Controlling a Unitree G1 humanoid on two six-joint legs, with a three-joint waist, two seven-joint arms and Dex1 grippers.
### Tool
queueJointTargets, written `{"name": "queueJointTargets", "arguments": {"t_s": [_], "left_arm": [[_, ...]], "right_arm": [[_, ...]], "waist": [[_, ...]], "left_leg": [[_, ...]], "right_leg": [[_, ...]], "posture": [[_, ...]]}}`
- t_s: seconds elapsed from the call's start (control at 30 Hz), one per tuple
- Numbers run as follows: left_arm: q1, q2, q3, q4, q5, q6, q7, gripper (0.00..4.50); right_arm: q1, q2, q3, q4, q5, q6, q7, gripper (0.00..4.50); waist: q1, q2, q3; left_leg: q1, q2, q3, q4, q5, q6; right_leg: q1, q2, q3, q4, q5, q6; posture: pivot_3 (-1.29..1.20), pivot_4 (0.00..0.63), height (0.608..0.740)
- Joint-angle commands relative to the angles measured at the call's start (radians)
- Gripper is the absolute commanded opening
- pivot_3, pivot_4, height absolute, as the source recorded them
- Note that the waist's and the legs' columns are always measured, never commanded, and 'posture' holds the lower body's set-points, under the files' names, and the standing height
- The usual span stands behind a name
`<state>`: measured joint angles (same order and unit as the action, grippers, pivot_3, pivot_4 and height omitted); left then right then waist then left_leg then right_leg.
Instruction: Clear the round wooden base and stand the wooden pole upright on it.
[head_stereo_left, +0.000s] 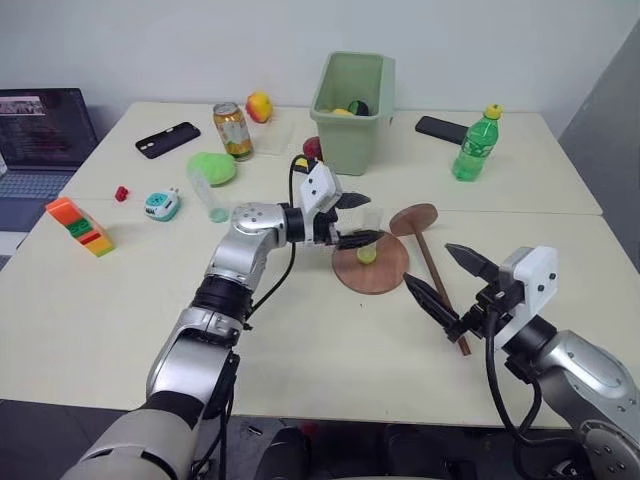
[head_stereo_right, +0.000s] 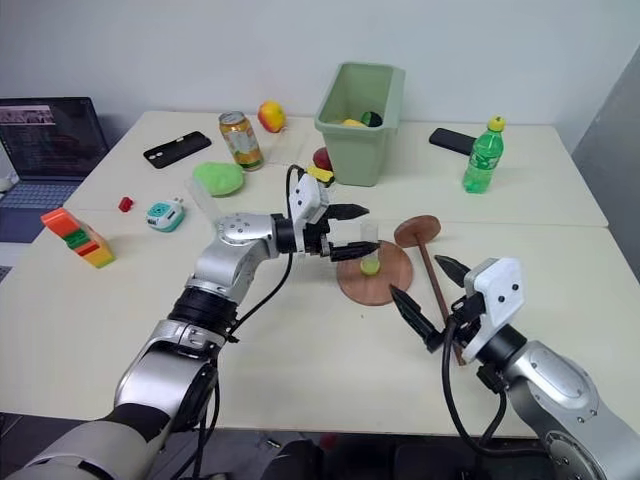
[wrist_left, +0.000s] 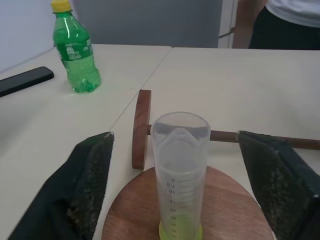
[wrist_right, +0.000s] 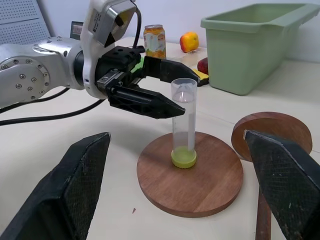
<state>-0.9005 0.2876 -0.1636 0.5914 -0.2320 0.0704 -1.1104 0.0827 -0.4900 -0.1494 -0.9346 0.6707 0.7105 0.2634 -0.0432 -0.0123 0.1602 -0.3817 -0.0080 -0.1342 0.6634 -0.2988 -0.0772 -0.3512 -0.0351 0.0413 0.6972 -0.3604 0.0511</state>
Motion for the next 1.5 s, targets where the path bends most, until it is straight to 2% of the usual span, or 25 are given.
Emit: {"name": "queueJointTargets", "arguments": {"t_s": [0.03,0.27,0.33,0.53,0.63,0.77,0.97,1.2,1.5], "left_arm": [[-0.029,-0.005,0.013,0.004,0.003,-0.030,-0.026,2.97],[-0.047,-0.020,0.011,0.041,0.018,-0.049,-0.036,1.52],[-0.049,-0.023,0.012,0.045,0.021,-0.052,-0.040,1.22],[-0.048,-0.015,0.026,0.031,0.021,-0.043,-0.027,1.22],[-0.068,0.037,0.080,0.012,0.007,0.016,0.031,1.22],[-0.102,0.093,0.188,0.017,-0.011,0.084,0.198,1.22],[-0.085,0.088,0.312,0.114,0.034,0.033,0.543,1.22],[-0.040,0.063,0.334,0.155,0.081,-0.057,0.746,1.22],[-0.014,0.065,0.331,0.210,0.102,-0.046,0.806,1.22]], "right_arm": [[-0.004,0.003,-0.014,-0.043,0.021,-0.006,-0.020,4.50],[-0.002,-0.003,-0.017,-0.036,0.032,-0.013,-0.035,4.50],[-0.002,-0.003,-0.020,-0.035,0.034,-0.014,-0.036,4.50],[-0.013,-0.008,-0.015,-0.033,0.041,-0.013,-0.029,4.50],[-0.042,-0.019,-0.010,-0.031,0.064,-0.009,-0.008,4.50],[-0.084,-0.048,-0.002,-0.015,0.099,-0.005,0.030,4.50],[-0.156,-0.071,0.025,0.024,0.128,0.001,0.063,4.50],[-0.211,-0.087,0.027,0.066,0.141,0.012,0.075,4.50],[-0.220,-0.086,0.023,0.074,0.166,0.023,0.059,4.50]], "waist": [[-0.001,0.000,0.000],[-0.002,0.000,0.000],[-0.003,0.000,0.000],[-0.008,0.000,0.000],[-0.011,0.000,0.000],[-0.020,0.000,0.000],[-0.014,-0.001,0.000],[-0.008,-0.003,0.001],[-0.011,-0.003,0.001]], "left_leg": [[0.000,0.000,0.000,0.000,0.000,0.000],[0.000,0.000,0.000,0.000,0.000,0.000],[0.000,0.000,0.000,0.000,0.000,0.000],[0.000,0.000,0.000,0.000,0.000,0.000],[0.000,0.000,0.000,0.000,0.000,0.000],[0.000,0.001,-0.001,0.000,0.000,0.000],[0.000,0.000,-0.001,0.000,0.000,0.000],[-0.001,0.000,-0.001,0.001,0.000,0.000],[-0.001,0.000,-0.001,0.001,0.000,0.000]], "right_leg": [[0.000,0.000,0.000,0.000,0.000,0.000],[0.000,0.000,0.000,0.000,0.000,0.000],[0.000,0.000,0.000,0.000,0.000,0.000],[0.000,0.000,0.000,0.000,0.000,0.000],[0.000,0.000,0.000,0.000,0.000,0.000],[-0.001,0.001,0.000,0.001,0.000,0.000],[0.000,0.000,0.000,0.000,0.000,0.000],[-0.001,-0.001,-0.001,0.000,0.000,0.000],[-0.001,0.000,-0.001,0.001,0.000,0.000]], "posture": [[0.00,0.150,0.740],[0.00,0.150,0.740],[0.00,0.150,0.740],[0.00,0.150,0.740],[0.00,0.150,0.740],[0.00,0.150,0.740],[0.00,0.150,0.740],[0.00,0.150,0.740],[0.00,0.150,0.740]]}}
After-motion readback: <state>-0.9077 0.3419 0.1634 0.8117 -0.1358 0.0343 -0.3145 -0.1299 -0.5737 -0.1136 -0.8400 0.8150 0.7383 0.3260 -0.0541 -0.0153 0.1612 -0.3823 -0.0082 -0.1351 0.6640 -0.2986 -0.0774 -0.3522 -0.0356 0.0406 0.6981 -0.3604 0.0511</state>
